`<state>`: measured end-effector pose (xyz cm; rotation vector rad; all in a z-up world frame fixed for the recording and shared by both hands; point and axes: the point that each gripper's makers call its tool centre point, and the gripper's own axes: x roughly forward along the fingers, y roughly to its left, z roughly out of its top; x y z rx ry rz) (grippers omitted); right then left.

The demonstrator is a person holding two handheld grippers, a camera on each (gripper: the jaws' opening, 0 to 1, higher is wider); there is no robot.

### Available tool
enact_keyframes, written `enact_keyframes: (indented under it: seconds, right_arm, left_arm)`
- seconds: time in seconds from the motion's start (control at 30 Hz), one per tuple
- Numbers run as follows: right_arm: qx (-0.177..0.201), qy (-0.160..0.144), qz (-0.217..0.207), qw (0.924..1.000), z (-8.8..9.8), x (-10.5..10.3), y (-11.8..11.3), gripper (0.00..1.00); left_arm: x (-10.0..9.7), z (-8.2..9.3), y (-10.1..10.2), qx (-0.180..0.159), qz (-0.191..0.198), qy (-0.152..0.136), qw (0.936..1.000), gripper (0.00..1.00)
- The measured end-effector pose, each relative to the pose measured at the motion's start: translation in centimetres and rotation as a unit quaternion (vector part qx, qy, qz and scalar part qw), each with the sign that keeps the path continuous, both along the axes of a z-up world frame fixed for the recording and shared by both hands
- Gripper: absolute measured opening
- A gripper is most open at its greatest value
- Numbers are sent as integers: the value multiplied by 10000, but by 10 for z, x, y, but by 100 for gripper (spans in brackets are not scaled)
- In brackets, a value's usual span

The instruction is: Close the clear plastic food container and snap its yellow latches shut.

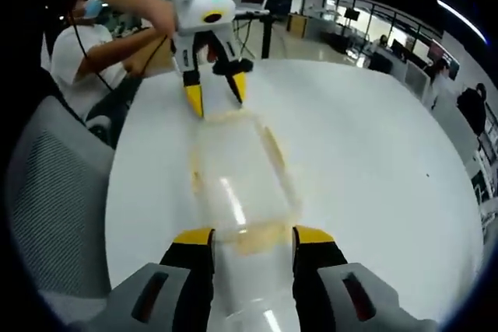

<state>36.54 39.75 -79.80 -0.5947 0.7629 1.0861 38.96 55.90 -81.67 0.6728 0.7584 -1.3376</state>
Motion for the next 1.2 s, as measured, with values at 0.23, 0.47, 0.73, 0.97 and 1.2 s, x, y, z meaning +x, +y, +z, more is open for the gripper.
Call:
enact_keyframes:
  seconds: [0.23,0.47,0.73,0.97,1.2]
  right_arm:
    - [-446,119,372,9982,-12,0,-4,40]
    - [-768,203,653,9947,-24,5,-5,40]
    - [-914,342,876,9914,-33,2,-4,39]
    - [-1066,426,1076,9875,-40,0,0,40]
    - [-1287,568,1238,9823,-43,1,5,41]
  left_arm:
    - [-3,-8,1,152,-223,168,9995,39]
    - [0,-14,3,369,-487,107,9981,40]
    - [-2,-20,4,691,-835,-15,9941,41]
    - [-1,-20,4,1003,-1095,-66,9889,41]
    - [-1,-21,-2,1184,-1358,-93,9836,40]
